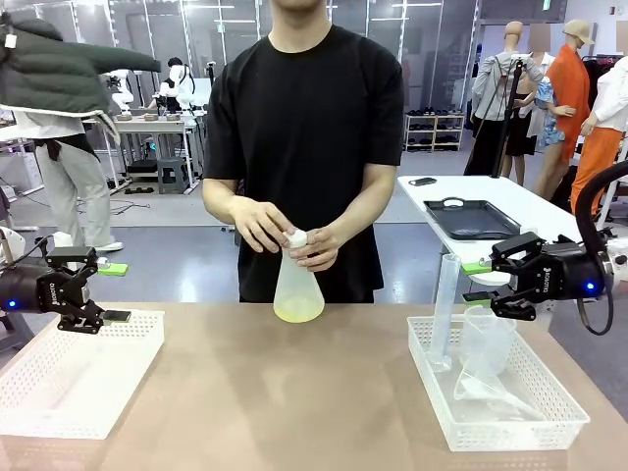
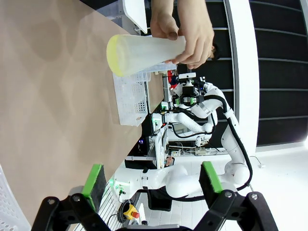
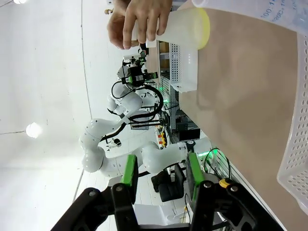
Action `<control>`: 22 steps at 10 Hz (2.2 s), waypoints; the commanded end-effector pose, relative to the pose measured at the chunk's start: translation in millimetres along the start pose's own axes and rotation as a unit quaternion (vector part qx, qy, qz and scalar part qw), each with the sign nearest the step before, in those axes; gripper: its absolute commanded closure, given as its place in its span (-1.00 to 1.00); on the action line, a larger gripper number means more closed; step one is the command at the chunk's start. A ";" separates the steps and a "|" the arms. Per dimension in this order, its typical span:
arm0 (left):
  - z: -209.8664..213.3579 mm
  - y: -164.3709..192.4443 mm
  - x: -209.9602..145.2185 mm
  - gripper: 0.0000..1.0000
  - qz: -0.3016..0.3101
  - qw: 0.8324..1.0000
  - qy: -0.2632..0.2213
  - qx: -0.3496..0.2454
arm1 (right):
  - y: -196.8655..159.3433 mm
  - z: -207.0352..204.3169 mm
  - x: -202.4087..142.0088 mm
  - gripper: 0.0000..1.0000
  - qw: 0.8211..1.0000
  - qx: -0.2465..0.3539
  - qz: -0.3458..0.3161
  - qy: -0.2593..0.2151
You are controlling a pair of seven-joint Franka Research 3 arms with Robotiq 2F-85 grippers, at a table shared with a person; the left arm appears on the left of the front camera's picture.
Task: Prepare the solutions needed for the experiment.
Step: When the human places the Big flask in the center of the table, pick up the Big flask and place it in the left Organizing basket.
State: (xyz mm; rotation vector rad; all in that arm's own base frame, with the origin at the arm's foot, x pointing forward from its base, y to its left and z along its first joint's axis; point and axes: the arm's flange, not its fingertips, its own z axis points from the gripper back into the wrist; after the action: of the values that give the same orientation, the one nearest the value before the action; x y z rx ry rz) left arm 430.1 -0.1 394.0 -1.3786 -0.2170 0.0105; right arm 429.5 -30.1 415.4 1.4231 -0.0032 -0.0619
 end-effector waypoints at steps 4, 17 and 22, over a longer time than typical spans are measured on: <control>-1.1 -2.1 1.6 -1.00 -0.009 1.000 -0.006 -0.016 | 0.2 0.8 -0.6 -0.05 1.000 0.002 0.000 0.002; -14.1 -14.8 23.4 -1.00 -0.113 0.992 0.025 0.042 | 0.2 0.8 -0.6 -0.05 1.000 0.002 0.000 0.002; -64.3 -41.4 33.9 -1.00 -0.360 0.915 0.161 0.087 | 0.2 0.8 -0.6 -0.05 1.000 0.002 0.000 0.002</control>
State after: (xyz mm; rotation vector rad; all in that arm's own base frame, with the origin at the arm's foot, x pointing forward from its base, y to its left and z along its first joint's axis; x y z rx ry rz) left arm 466.8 -61.3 434.1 -1.1060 -0.3964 -0.6623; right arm 429.6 -30.2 415.5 1.4225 -0.0036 -0.0620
